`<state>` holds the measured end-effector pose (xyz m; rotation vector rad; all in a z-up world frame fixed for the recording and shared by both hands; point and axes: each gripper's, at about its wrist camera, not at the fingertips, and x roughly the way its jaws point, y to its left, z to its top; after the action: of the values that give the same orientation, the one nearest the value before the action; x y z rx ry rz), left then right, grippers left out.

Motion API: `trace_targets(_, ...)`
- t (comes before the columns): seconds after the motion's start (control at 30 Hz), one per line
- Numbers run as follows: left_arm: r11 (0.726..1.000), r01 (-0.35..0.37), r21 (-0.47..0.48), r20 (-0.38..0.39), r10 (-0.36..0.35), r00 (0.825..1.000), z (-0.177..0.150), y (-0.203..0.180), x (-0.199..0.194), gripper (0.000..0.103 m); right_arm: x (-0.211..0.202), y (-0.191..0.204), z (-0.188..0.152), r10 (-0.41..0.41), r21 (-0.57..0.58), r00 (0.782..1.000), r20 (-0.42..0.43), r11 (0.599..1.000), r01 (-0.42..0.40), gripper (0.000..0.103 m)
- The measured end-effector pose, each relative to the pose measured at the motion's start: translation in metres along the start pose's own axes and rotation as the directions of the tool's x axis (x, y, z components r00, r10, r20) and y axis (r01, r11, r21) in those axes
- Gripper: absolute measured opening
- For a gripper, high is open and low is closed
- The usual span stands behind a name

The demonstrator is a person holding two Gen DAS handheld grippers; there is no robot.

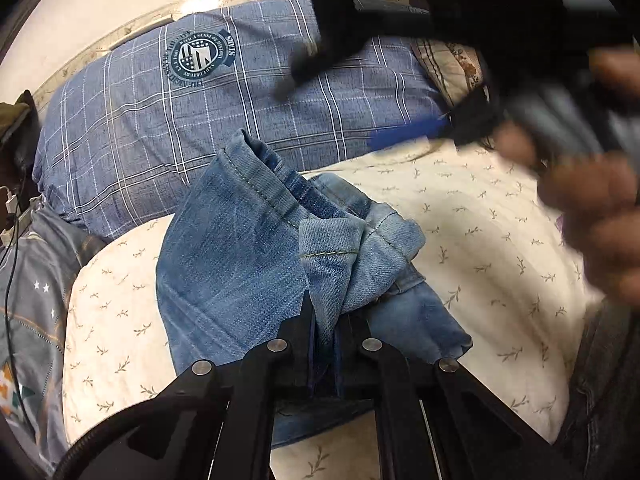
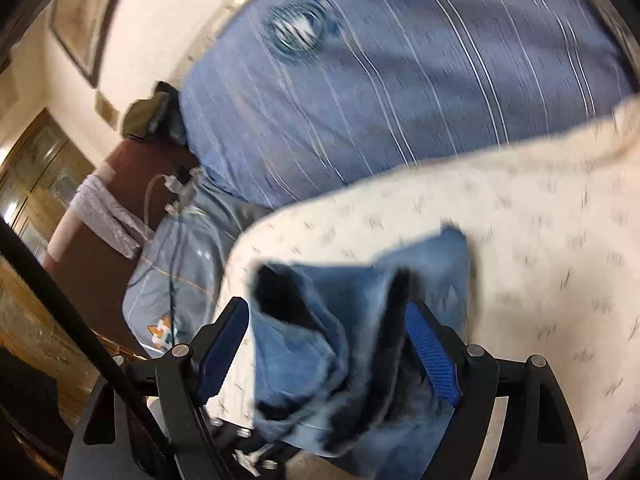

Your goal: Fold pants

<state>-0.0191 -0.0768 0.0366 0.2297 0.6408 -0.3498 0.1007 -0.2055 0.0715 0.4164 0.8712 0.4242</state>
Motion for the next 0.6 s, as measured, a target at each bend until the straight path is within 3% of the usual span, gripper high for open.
trace_targets(0.1,1.0,-0.008,0.016,0.005,0.008,1.0,0.002,-0.001,0.001,0.006,0.004,0.016,0.014,0.019,-0.093,1.0,-0.025,0.995,-0.022,0.081)
trace_targets(0.2,1.0,-0.002,0.024,-0.011,0.002,1.0,0.002,-0.002,0.01,0.006,0.042,0.026,0.015,-0.017,-0.19,0.984,-0.176,0.982,-0.017,0.073)
trace_targets(0.3,0.999,0.006,0.038,-0.002,-0.006,1.0,0.003,-0.003,0.01,0.006,0.076,0.027,0.012,-0.162,-0.255,0.954,-0.254,0.962,0.096,0.009)
trace_targets(0.33,0.999,0.012,0.036,0.015,-0.012,1.0,0.005,-0.001,0.008,0.006,0.074,0.025,0.016,-0.168,-0.231,0.956,-0.24,0.967,0.111,0.009)
trace_targets(0.4,0.999,0.044,0.014,0.062,-0.045,0.997,0.006,0.0,-0.003,0.007,0.056,0.032,0.021,-0.099,-0.214,0.977,-0.191,0.975,0.057,0.008)
trace_targets(0.43,0.997,0.08,0.002,0.084,-0.08,0.993,0.008,0.001,-0.005,0.008,0.047,0.037,0.02,-0.125,-0.243,0.98,-0.158,0.966,0.084,0.008)
trace_targets(0.5,0.995,0.104,0.002,0.074,-0.104,0.992,0.007,-0.003,0.001,0.009,0.041,0.025,0.018,-0.19,-0.232,0.975,-0.114,0.959,0.16,0.008)
trace_targets(0.53,0.994,0.109,0.019,0.033,-0.11,0.993,0.004,-0.008,0.011,0.009,0.046,0.013,0.017,-0.213,-0.205,0.969,-0.122,0.961,0.186,0.009)
trace_targets(0.6,0.994,0.094,0.051,-0.014,-0.093,0.996,-0.003,-0.016,0.023,0.009,0.07,-0.028,0.008,-0.239,-0.091,0.949,-0.205,0.97,0.225,0.011)
